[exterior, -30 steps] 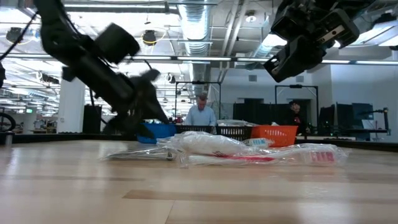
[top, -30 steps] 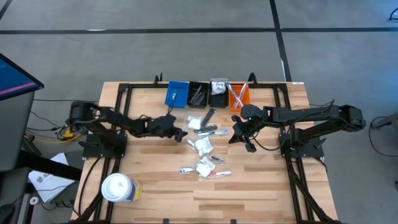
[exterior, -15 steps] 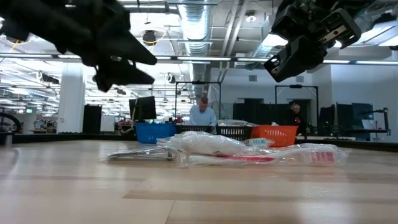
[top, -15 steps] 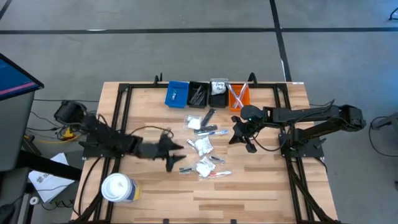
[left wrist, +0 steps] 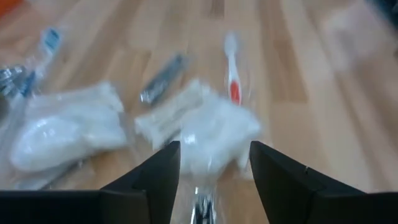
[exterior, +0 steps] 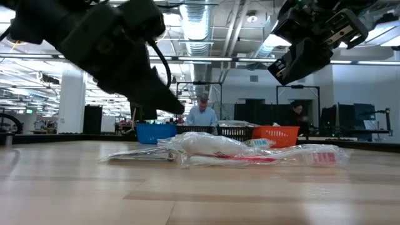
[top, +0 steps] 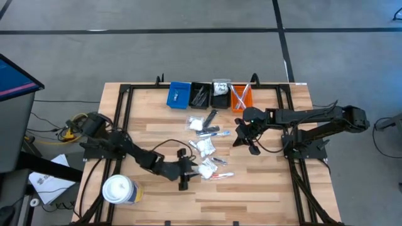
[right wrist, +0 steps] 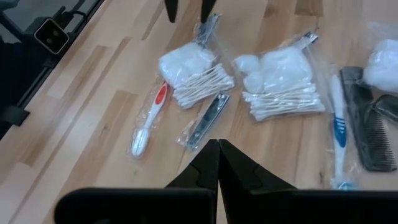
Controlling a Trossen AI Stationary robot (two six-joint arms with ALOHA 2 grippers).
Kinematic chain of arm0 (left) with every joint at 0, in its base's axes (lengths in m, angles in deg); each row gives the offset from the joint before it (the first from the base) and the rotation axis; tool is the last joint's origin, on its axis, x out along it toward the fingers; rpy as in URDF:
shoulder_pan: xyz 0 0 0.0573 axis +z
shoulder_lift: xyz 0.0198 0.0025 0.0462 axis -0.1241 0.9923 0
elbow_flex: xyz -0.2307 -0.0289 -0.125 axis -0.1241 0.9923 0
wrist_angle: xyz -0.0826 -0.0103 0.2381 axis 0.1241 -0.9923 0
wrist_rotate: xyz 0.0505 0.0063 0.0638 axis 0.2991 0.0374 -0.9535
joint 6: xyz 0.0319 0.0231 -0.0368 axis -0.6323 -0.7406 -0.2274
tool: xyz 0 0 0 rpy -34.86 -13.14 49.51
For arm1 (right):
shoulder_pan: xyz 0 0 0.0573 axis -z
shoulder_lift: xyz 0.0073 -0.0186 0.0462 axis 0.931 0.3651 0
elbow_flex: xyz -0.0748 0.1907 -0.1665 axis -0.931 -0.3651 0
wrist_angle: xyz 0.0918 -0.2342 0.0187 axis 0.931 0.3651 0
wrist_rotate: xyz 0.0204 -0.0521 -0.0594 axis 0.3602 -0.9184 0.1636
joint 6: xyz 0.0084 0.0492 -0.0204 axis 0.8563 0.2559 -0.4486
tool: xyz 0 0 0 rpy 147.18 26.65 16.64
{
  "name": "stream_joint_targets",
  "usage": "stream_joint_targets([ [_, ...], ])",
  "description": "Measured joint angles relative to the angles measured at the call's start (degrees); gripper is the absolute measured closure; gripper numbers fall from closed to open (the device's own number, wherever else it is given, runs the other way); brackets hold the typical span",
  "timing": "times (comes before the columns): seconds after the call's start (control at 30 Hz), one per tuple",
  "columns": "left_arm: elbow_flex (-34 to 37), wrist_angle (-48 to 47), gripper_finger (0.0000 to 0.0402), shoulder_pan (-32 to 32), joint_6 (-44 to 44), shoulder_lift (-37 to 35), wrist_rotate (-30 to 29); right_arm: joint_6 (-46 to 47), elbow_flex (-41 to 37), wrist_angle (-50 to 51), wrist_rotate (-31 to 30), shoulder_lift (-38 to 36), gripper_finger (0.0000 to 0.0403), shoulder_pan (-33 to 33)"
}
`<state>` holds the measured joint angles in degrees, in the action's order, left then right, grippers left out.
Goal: Pick & Place Travel size toiletries
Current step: Put the silver nail cutter into the blue bin
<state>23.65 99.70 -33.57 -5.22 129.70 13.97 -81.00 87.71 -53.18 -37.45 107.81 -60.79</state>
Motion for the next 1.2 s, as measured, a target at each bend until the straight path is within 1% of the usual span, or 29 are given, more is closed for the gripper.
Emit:
stream_joint_targets([
  [0.13,-4.22,-12.47,0.0205,0.11,0.51,1.18,2.35,-0.24,0.00,0.39,0.01,0.00,0.0403,-0.02],
  [0.27,-7.04,-19.29,0.0196,0.28,0.80,-0.12,3.61,-0.54,0.00,0.54,0.01,0.00,0.0403,-0.02],
  [0.37,-7.32,-21.19,0.0193,0.89,0.92,-1.11,4.22,-0.63,0.00,0.58,0.01,0.00,0.0403,-0.02],
  [0.47,-7.28,-23.06,0.0192,1.78,3.03,-0.91,7.47,-0.63,0.00,0.48,0.01,0.00,0.0403,-0.02],
  [0.77,-7.66,-22.78,0.0194,1.99,5.70,4.11,10.90,-0.36,0.02,2.19,-0.01,0.00,0.0403,-0.02],
  [0.87,-8.01,-22.13,0.0199,2.03,6.46,5.35,10.55,-0.32,0.02,2.93,-0.01,0.00,0.0403,-0.02],
  [0.97,-8.09,-22.22,0.0213,2.41,7.58,5.95,10.59,-0.20,0.00,3.28,-0.01,0.00,0.0403,-0.02],
  [1.03,-8.05,-22.36,0.0231,2.75,7.89,5.98,10.63,-0.20,0.00,3.16,0.01,0.00,0.0403,-0.02],
  [1.1,-8.00,-22.59,0.0255,3.05,8.00,5.56,10.92,-0.20,0.00,3.19,-0.01,0.00,0.0403,-0.02],
  [1.2,-7.97,-23.03,0.0306,3.73,10.37,5.53,11.18,-0.20,0.00,3.29,0.00,0.00,0.0403,-0.02],
])
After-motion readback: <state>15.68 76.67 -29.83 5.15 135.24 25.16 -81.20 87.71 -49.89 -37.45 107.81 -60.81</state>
